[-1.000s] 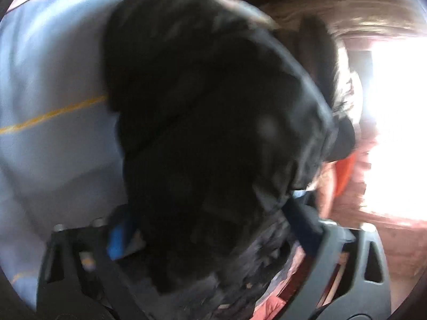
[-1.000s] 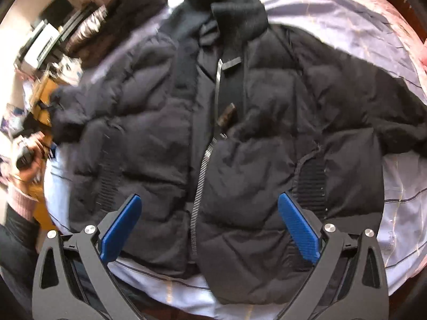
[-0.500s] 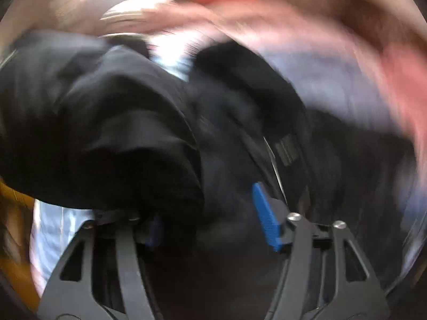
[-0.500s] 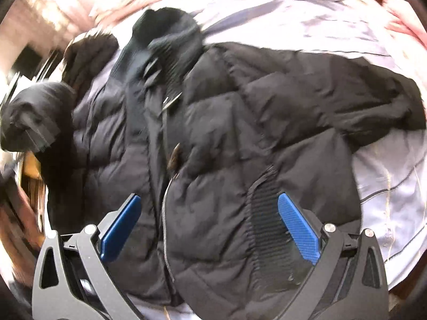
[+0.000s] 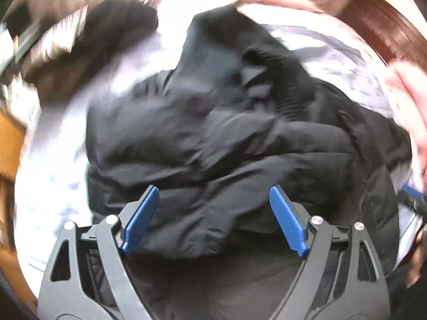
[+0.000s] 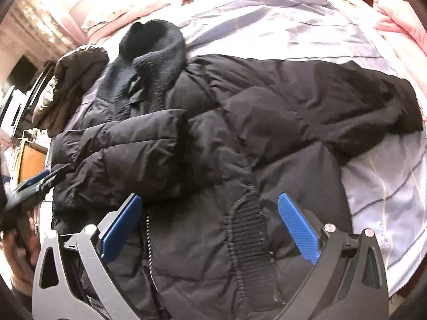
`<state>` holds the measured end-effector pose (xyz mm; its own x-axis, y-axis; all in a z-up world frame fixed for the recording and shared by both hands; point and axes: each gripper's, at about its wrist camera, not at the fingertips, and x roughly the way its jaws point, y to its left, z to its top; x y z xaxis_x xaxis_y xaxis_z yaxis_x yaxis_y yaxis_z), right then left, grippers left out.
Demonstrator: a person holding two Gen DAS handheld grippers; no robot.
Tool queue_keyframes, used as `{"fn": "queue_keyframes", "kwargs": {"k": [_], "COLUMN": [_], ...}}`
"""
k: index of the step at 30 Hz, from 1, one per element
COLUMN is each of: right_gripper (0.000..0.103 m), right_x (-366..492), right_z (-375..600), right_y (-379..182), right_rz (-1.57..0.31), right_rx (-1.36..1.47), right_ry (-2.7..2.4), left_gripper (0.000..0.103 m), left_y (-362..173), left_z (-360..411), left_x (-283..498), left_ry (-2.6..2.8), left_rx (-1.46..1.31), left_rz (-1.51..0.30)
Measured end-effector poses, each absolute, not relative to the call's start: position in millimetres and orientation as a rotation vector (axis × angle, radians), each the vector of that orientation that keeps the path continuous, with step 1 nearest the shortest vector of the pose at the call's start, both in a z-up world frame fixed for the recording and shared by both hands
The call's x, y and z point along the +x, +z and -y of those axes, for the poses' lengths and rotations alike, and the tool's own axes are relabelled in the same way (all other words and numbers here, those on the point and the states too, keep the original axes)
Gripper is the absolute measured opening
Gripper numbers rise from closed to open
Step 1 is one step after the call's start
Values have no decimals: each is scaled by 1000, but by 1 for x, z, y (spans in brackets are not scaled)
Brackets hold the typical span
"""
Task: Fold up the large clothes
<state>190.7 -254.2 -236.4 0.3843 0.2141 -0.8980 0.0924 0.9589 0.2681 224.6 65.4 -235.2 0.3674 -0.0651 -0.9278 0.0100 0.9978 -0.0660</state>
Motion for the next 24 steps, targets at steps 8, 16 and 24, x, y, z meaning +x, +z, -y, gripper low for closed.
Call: {"fn": "queue_keyframes", "kwargs": {"k": [8,16,24], "right_gripper": [102,102,102], "right_x": [200,247,258], "right_z": [275,477,578], "right_y": [-221,-236,-356], "right_rz": [-1124,-1135,-1176], "right_rx": [311,739,1175], "right_ry": [54,-105,-210], "left_gripper": [72,96,96], "left_y": [-247,-193,-281], "left_z": [-54,63,153], "left_x": [225,192,192], "left_ry": [-13,-358,-411], "left_rx": [-57,-179,49], "left_rz": [-1234,-1173,-1396]}}
